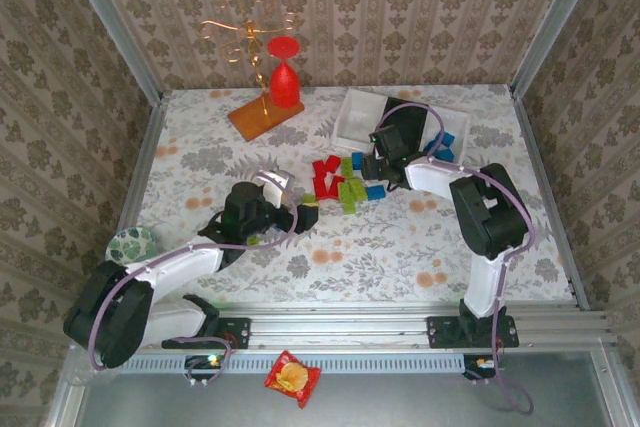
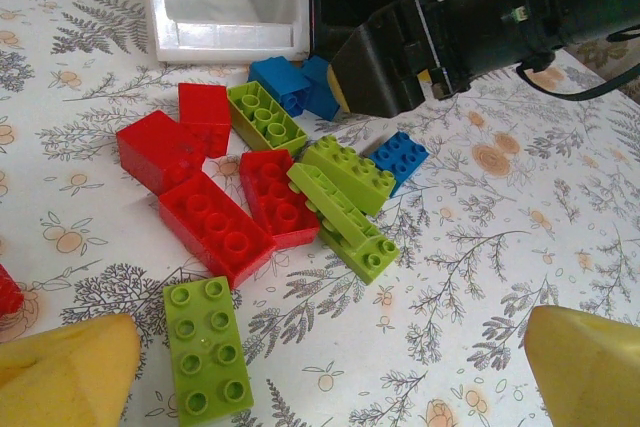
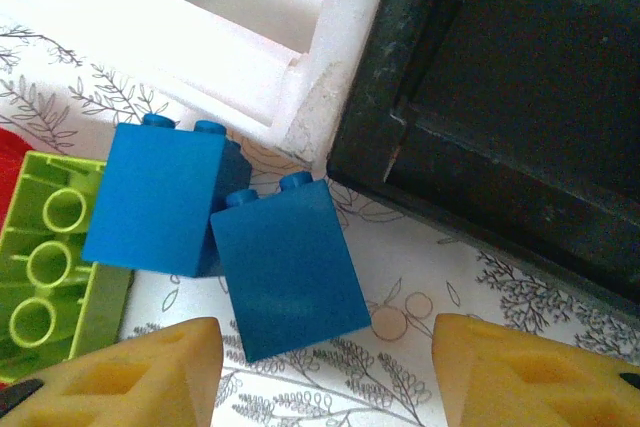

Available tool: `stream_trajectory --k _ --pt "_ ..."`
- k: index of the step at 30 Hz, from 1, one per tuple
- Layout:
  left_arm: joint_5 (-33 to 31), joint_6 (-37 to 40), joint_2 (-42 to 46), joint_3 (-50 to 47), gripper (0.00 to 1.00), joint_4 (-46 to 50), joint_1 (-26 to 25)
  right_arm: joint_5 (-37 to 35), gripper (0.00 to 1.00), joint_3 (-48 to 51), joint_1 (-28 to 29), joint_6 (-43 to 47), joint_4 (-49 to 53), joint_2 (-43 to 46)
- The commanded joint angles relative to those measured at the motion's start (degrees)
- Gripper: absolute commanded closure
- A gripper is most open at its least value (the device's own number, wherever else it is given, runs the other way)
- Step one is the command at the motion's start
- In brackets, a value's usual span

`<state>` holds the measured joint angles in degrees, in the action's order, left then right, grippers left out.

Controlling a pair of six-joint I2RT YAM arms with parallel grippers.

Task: Sort the legos into containers by color
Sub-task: Pick up the lego from the center of the table.

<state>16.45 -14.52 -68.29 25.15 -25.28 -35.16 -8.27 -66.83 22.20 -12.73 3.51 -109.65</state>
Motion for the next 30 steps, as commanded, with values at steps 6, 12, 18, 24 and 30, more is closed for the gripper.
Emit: stream_trajectory --k 6,12,18,24,30 --pt "-0.4 1.2 0.1 0.9 0.00 1.1 0.3 -2.7 0.42 -6.2 0.1 2.4 3.4 -5.9" --pt "-0.2 1.1 0.4 0.8 0.00 1.1 0.3 -0.4 0.48 -8.9 0.1 4.8 2.9 -8.1" --pt "-0.6 1.4 0.9 0.7 0.00 1.5 0.3 0.5 0.61 -7.7 0.3 4.9 3.1 -6.8" --pt "-0.6 1.3 0.5 0.7 0.00 1.3 0.4 2.1 0.66 1.4 0.0 2.5 1.1 5.8" --pt "0.1 0.8 0.1 0.9 0.00 0.7 0.4 0.0 0.68 6.8 -7.7 -3.4 3.2 18.6"
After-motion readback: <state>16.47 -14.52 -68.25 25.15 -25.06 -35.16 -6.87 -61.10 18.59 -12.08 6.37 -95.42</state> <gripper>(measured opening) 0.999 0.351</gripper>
